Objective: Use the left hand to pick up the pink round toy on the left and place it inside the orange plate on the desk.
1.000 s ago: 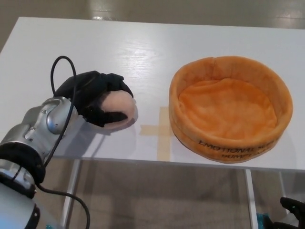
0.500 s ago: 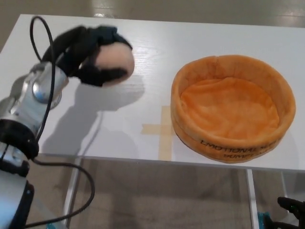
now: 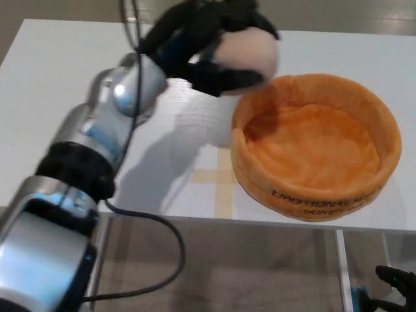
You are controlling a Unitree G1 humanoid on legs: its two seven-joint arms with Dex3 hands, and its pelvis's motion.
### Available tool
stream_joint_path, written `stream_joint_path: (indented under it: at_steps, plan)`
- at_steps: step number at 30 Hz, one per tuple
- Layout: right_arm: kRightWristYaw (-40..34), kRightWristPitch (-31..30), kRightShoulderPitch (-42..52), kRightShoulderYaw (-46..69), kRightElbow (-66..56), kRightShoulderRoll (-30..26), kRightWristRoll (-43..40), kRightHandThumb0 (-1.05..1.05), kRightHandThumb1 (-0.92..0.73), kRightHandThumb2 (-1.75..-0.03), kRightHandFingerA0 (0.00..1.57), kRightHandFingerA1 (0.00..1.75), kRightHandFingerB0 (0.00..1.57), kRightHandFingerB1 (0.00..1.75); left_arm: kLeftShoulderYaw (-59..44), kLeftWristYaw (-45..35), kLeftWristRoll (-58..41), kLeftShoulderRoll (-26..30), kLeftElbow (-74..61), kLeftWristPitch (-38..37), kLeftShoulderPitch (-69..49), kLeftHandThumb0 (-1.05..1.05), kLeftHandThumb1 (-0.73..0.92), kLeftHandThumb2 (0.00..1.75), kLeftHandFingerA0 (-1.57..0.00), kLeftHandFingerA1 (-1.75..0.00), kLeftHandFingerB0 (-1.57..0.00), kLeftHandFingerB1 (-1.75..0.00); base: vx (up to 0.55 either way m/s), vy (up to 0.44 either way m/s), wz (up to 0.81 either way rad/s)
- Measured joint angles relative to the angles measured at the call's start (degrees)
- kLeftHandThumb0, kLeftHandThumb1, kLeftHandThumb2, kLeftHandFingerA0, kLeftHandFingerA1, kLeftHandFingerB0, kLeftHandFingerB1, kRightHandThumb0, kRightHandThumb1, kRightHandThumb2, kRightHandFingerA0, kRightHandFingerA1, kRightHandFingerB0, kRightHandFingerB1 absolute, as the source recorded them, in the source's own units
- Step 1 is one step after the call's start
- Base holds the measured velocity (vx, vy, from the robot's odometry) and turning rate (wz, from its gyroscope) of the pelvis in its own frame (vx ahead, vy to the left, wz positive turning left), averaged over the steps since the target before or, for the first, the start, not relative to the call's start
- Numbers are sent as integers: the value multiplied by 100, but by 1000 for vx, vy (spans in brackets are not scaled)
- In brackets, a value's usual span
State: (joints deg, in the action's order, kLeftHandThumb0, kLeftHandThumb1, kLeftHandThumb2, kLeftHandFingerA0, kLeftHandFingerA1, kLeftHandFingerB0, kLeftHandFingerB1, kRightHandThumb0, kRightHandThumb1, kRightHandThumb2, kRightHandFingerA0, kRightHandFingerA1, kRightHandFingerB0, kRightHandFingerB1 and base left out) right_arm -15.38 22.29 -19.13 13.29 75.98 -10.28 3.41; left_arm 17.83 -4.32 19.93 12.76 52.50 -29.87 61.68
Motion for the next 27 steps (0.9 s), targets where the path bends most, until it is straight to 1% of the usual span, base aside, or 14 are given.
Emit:
stream_joint_path:
  at_steps: [5,6,7,8,13,14,16,17,18,19,20,21,22,27]
  plan:
    - [24,0,-18,-12,-2,4,4,-36,-34,-96,50,86,43,79,144,-158,20,-497,-101,208,103,-9,72,71,-82,-149,-91,-75,0,0,0]
    - [23,-1,-18,-19,-1,3,7,-40,-36,-97,48,86,41,79,153,-201,19,-596,-113,264,116,-10,74,69,-85,-132,-93,-71,0,0,0]
    - [23,-2,-18,-23,0,3,7,-40,-36,-97,48,86,41,79,161,-225,19,-679,-115,304,122,-10,74,69,-85,-132,-93,-71,0,0,0]
    - [24,-2,-18,-29,0,3,7,-41,-35,-97,48,84,42,78,170,-236,20,-723,-112,316,125,-12,73,72,-87,-145,-95,-76,0,0,0]
    - [27,-2,-19,-65,0,5,11,-38,-33,-97,50,87,44,80,295,-257,34,-1054,114,296,145,-13,73,74,-85,-147,-90,-85,0,0,0]
    - [30,-2,-19,-58,-1,7,7,-35,-34,-90,40,108,38,97,334,-259,39,-1130,207,295,145,-20,65,59,-89,-86,-71,-47,0,0,0]
    - [33,-2,-20,-50,-1,9,4,-35,-34,-90,40,108,38,97,363,-258,45,-1181,293,293,146,-20,65,59,-89,-86,-71,-47,0,0,0]
    - [33,-2,-21,-42,-1,9,2,-33,-34,-90,41,106,40,95,387,-258,56,-1214,365,293,151,-64,41,74,-5,-26,-8,-27,0,0,0]
    - [33,-2,-23,-34,-1,9,-1,-33,-36,-88,41,105,39,94,426,-280,79,-1225,399,310,158,-73,45,79,0,-4,-3,-9,0,0,0]
    - [33,-2,-27,-23,-1,12,-4,-33,-36,-88,41,105,39,94,472,-319,108,-1226,422,343,168,-73,45,79,0,-4,-3,-9,0,0,0]
    - [33,-2,-29,-18,-1,13,-4,-36,-32,-96,52,87,48,81,555,-400,155,-1217,446,412,202,-74,45,80,0,-3,-2,-9,0,0,0]
    - [31,-2,-36,-24,-1,13,1,-36,-32,-96,52,87,48,81,644,-506,203,-1202,470,505,252,-74,45,80,0,-3,-2,-9,0,0,0]
    - [30,-2,-41,-30,-1,13,3,-35,-35,-90,42,107,39,96,701,-575,233,-1188,485,569,292,-78,47,83,0,-3,-3,-7,0,0,0]
    - [31,-2,-59,-40,-1,18,3,-33,-36,-88,41,104,40,94,982,-857,442,-1118,568,903,473,-85,48,88,0,-2,-2,-2,0,0,0]
